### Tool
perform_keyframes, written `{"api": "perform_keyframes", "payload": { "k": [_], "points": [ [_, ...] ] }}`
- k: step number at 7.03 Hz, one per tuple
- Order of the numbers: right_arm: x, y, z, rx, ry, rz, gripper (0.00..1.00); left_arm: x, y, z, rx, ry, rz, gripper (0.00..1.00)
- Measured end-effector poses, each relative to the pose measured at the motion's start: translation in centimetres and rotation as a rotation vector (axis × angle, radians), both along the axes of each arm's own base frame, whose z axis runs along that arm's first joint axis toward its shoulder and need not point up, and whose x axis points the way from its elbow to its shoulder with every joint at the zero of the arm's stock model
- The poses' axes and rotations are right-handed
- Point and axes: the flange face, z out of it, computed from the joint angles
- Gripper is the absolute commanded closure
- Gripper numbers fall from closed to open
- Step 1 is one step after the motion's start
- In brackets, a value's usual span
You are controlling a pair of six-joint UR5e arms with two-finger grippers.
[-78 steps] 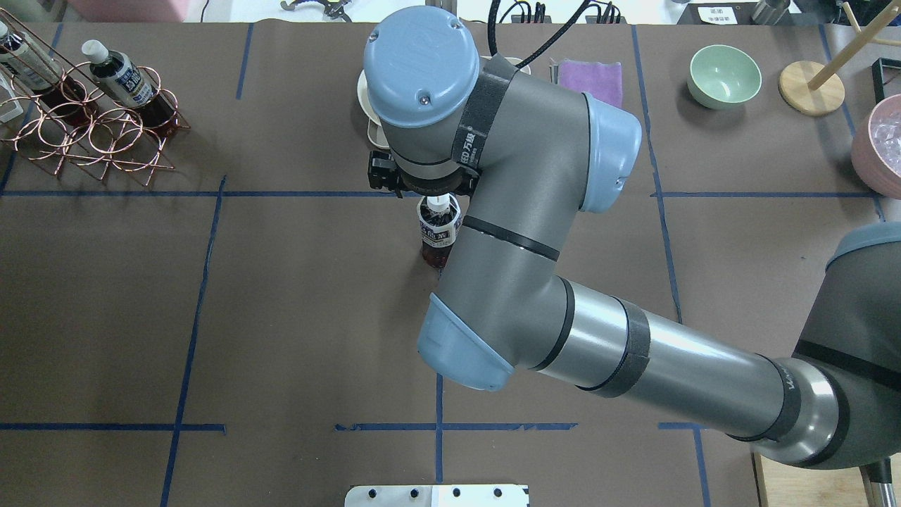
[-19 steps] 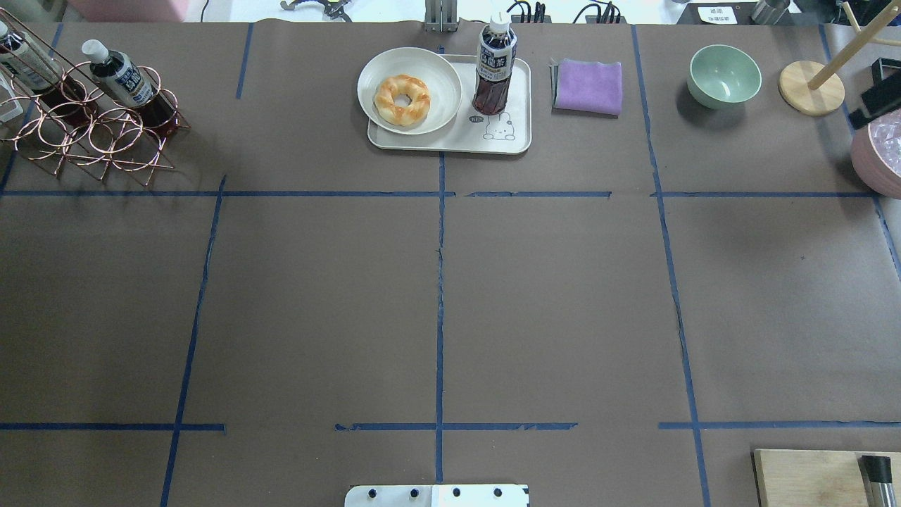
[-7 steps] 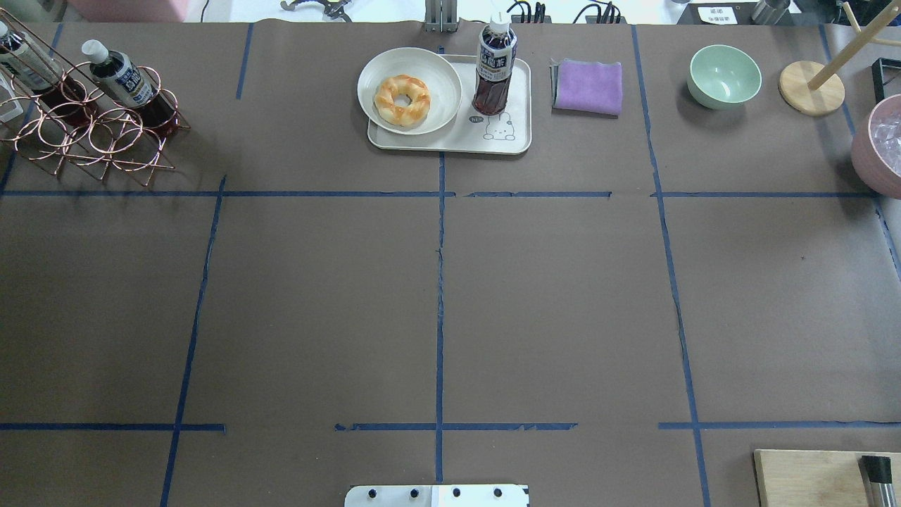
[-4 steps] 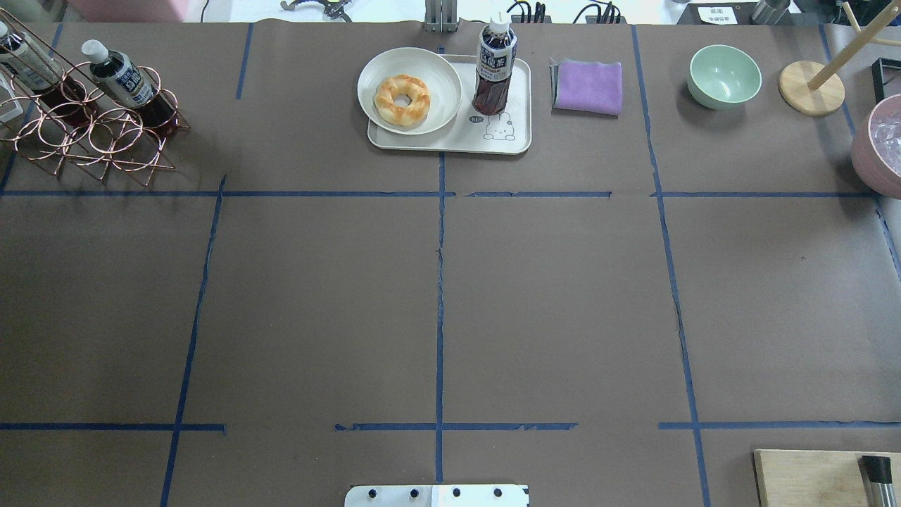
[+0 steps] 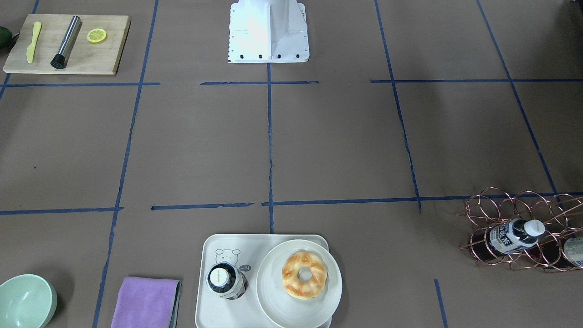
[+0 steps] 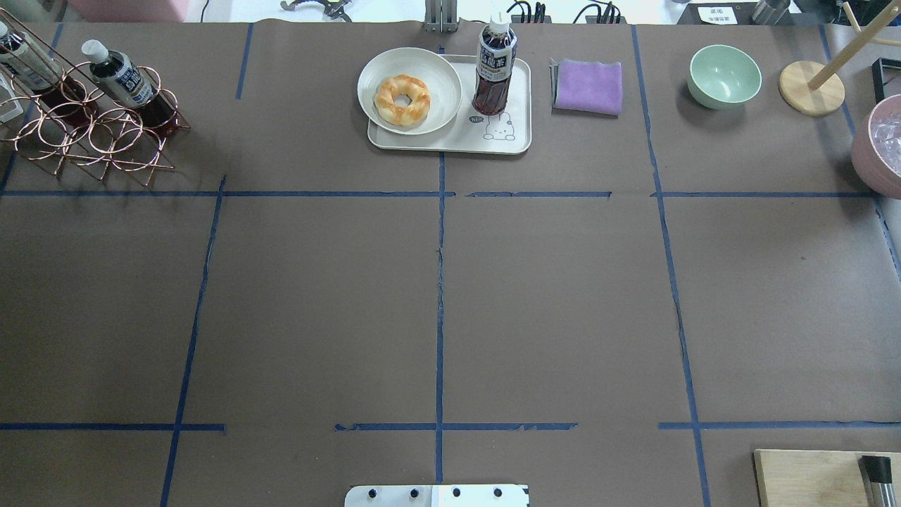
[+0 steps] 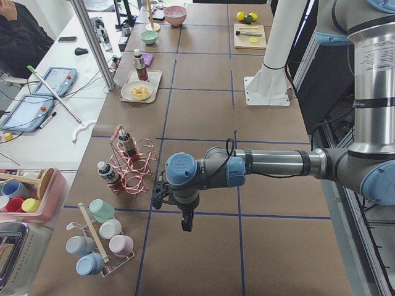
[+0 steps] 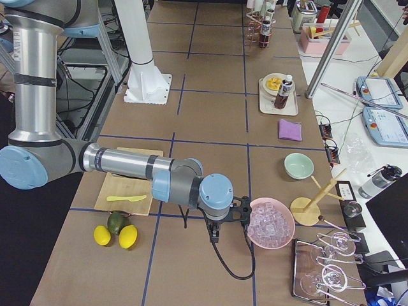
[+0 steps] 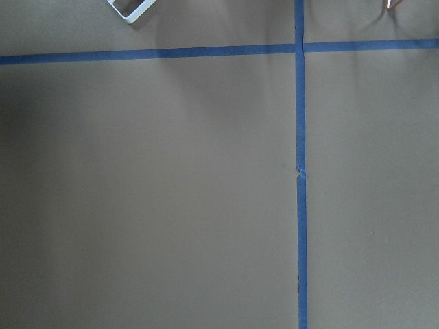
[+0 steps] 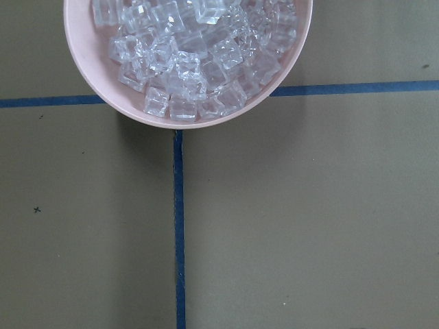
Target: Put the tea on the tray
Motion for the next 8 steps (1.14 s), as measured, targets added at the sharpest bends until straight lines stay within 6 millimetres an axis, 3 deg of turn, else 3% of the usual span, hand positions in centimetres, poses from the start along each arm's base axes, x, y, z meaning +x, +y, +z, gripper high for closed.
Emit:
{"api": "perform_keyframes", "payload": {
  "k": [8],
  "points": [
    [0.03, -0.35, -0.59, 0.015, 0.000, 0.000, 0.00, 0.24, -0.04, 0.50, -0.006, 0.016, 0.003, 0.00]
  ]
}}
